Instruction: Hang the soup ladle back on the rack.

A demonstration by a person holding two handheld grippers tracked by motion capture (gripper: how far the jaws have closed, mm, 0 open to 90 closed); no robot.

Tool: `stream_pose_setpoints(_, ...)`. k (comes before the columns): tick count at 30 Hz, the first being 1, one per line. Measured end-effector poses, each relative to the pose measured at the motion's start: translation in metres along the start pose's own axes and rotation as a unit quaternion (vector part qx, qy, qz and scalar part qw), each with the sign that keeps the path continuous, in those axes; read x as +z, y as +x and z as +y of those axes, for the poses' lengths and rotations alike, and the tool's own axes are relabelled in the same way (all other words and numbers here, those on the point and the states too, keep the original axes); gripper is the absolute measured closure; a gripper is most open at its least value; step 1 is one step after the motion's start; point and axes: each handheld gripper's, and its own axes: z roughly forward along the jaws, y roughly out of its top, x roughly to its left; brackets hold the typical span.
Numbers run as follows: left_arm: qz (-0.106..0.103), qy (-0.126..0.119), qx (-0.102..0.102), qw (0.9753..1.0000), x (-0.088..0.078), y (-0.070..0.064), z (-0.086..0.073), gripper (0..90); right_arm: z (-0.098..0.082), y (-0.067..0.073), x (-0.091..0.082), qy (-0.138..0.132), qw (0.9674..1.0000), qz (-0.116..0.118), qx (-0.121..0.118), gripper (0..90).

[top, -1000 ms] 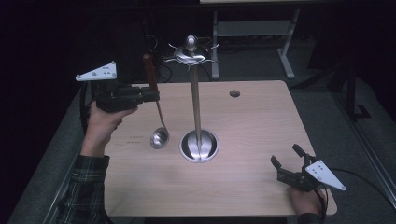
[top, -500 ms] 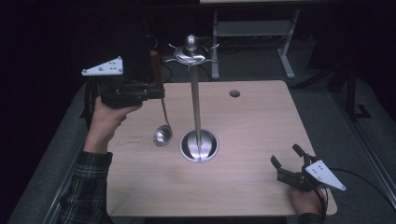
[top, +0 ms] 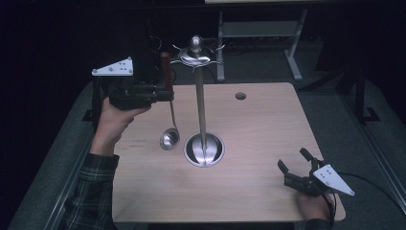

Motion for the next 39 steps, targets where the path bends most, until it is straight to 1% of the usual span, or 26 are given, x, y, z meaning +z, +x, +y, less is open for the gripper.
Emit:
stream_pose_setpoints(2, 0.000, 0.002, 0.002, 1.0000, 0.002, 0.000, 0.000, 73.9, 0.000, 0.000, 0.000, 0.000, 1.0000, 0.000, 0.000, 8.0)
stream_pose_setpoints(7, -0.003, 0.003, -0.001, 1.0000, 0.006, 0.001, 0.001, 73.9, 0.000, 0.000, 0.000, 0.000, 1.0000, 0.000, 0.000, 8.0)
stream_pose_setpoints(13, -0.006, 0.009, 0.004, 0.9999, 0.013, 0.002, 0.002, 74.0, 0.000, 0.000, 0.000, 0.000, 1.0000, 0.000, -0.001, 7.9)
stream_pose_setpoints(17, -0.009, 0.011, 0.001, 0.9999, 0.017, 0.003, 0.002, 74.0, 0.000, 0.000, 0.000, 0.000, 1.0000, 0.000, 0.000, 8.0)
stream_pose_setpoints(24, -0.008, 0.015, 0.000, 0.9999, 0.022, 0.002, 0.001, 73.9, 0.000, 0.000, 0.000, 0.000, 1.0000, 0.000, 0.000, 8.0)
stream_pose_setpoints(29, -0.012, 0.011, -0.002, 0.9999, 0.023, 0.002, -0.001, 73.8, 0.000, 0.000, 0.000, 0.000, 1.0000, 0.000, 0.000, 8.0)
stream_pose_setpoints(32, -0.007, 0.011, 0.001, 0.9999, 0.023, 0.002, -0.001, 73.5, 0.000, 0.000, 0.000, 0.000, 1.0000, 0.000, 0.000, 8.0)
stream_pose_setpoints(35, -0.008, 0.010, 0.000, 0.9999, 0.022, 0.003, 0.000, 71.8, 0.000, 0.000, 0.000, 0.000, 1.0000, 0.000, 0.000, 8.0)
stream_pose_setpoints(38, -0.007, 0.010, -0.001, 0.9999, 0.021, 0.003, 0.000, 65.8, 0.000, 0.000, 0.000, 0.000, 1.0000, 0.000, 0.000, 8.0)
stream_pose_setpoints(39, -0.003, 0.012, 0.001, 0.9999, 0.021, 0.002, 0.000, 64.6, 0.000, 0.000, 0.000, 0.000, 1.0000, 0.000, 0.000, 7.9)
